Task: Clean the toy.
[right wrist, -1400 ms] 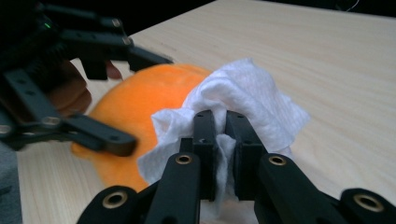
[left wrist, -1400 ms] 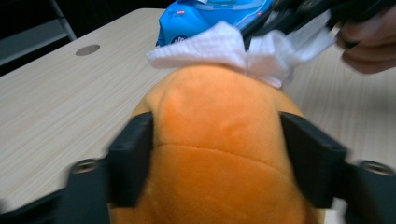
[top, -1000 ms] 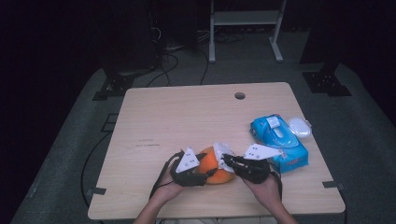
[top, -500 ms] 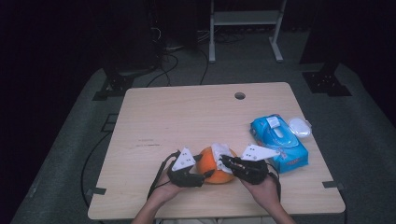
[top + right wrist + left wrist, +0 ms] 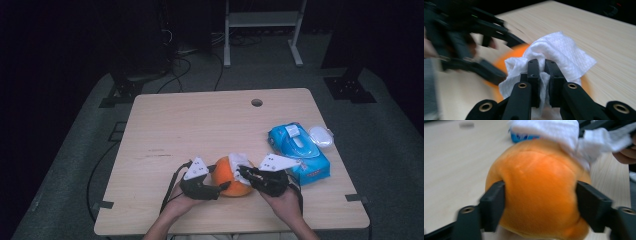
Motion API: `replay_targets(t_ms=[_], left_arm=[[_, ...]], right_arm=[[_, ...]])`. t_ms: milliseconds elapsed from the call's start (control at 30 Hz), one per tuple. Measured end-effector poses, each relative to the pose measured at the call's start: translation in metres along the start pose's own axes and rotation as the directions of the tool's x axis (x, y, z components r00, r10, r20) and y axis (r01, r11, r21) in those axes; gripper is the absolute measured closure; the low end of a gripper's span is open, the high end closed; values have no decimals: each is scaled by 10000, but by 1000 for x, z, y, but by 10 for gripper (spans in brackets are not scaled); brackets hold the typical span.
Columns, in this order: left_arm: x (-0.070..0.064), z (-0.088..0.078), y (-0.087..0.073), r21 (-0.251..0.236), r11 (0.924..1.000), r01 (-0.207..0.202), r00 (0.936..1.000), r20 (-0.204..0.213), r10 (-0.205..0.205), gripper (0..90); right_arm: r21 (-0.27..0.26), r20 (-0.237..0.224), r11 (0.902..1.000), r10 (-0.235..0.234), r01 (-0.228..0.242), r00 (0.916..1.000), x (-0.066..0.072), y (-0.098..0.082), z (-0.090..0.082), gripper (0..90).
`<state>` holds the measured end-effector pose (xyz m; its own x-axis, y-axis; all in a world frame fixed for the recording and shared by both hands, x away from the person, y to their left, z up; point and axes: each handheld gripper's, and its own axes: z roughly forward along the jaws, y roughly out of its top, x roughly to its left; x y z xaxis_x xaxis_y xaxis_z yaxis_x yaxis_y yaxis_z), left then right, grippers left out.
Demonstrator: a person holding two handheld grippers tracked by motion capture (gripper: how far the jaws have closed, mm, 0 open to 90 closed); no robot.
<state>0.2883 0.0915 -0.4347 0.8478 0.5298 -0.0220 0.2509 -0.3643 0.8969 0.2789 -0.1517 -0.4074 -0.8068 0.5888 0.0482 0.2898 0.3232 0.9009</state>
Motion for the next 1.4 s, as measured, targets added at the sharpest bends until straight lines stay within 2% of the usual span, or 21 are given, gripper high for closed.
replay_targets(t_ms=[67, 167, 233, 333, 400, 433, 500, 600, 667, 733, 767, 833, 933, 1033, 1100, 1167, 1200, 1233, 1267, 1333, 1400], left_arm=[[-10, 2, 4, 22, 9973, -729, 9972, -134, 729, 328], [-10, 1, 3, -83, 9973, -736, 9973, 6, 736, 319], [-6, 1, 1, -201, 9989, -426, 9991, 3, 426, 258], [2, 6, -3, 88, 9976, 681, 9976, -95, -681, 76], [7, 9, -7, 94, 9903, 1384, 9901, 234, -1386, 67], [8, 9, -7, 212, 9893, 1443, 9891, 264, -1449, 85], [5, 6, -5, 134, 9935, 1133, 9933, 197, -1135, 174], [-5, 5, 0, 5, 9995, 312, 9995, -7, -312, 267], [-14, 6, 3, 15, 9996, -281, 9995, -118, 281, 278], [-20, 8, 3, 200, 9970, -743, 9970, -216, 747, 281], [-20, 8, 2, 205, 9971, -733, 9970, -235, 738, 283], [-18, 8, 0, 311, 9973, -659, 9976, -212, 666, 285], [-12, 7, -4, 372, 9987, -336, 9994, -104, 340, 284], [-10, 6, -1, -12, 10000, -66, 10000, 75, 66, 188], [-10, 6, 3, -469, 9989, -65, 9999, 86, 69, 138], [-11, 8, 3, -229, 9995, -220, 9997, -82, 218, 132], [-11, 9, 0, -14, 9994, -337, 9992, -200, 336, 156], [-10, 8, -3, 57, 9995, -308, 9992, -247, 309, 181], [-7, 7, -6, 147, 9997, -186, 9993, -333, 191, 207], [-1, 5, -10, 324, 9995, -42, 9989, -464, 57, 237], [8, 3, -15, 422, 9982, 421, 9985, -381, -405, 246]], right_arm=[[-21, -59, 9979, -650, 650, 9979, 12, 7, 3, 819], [99, 34, 9977, -667, 667, 9978, 10, 10, 3, 820], [268, 105, 9991, -331, 328, 9994, 1, 5, 2, 820], [494, 116, 9987, 149, -154, 9998, -9, -5, 2, 820], [510, 64, 9982, 313, -316, 9995, -11, -6, 2, 820], [564, 97, 9981, 238, -243, 9997, -10, -5, 2, 820], [602, 237, 9982, 59, -74, 9997, -8, -2, 3, 820], [443, 247, 9990, -76, 65, 9997, -1, 3, 1, 819], [193, -245, 9998, -45, 50, 9997, 6, 7, 2, 820], [239, -351, 9994, -251, 260, 9991, 14, 10, 6, 820], [293, -291, 9989, -348, 357, 9990, 15, 10, 7, 820], [292, -145, 9996, -57, 61, 9999, 8, 9, 6, 820], [372, 554, 9990, 207, -228, 9982, -8, 1, 0, 820], [305, 508, 9950, 933, -949, 9943, -22, -10, -4, 820], [303, 423, 9964, 774, -787, 9961, -19, -9, -2, 820], [208, -137, 9978, 629, -626, 9979, -11, -7, 3, 819], [280, -139, 9987, 439, -435, 9989, -6, -6, 6, 819], [347, -86, 9991, 240, -237, 9997, -4, -5, 7, 819], [363, -97, 9989, 296, -292, 9995, -6, -4, 7, 818], [341, 121, 9978, 558, -561, 9984, -12, -7, 4, 819], [434, 464, 9957, 795, -816, 9958, -20, -14, 1, 819]])
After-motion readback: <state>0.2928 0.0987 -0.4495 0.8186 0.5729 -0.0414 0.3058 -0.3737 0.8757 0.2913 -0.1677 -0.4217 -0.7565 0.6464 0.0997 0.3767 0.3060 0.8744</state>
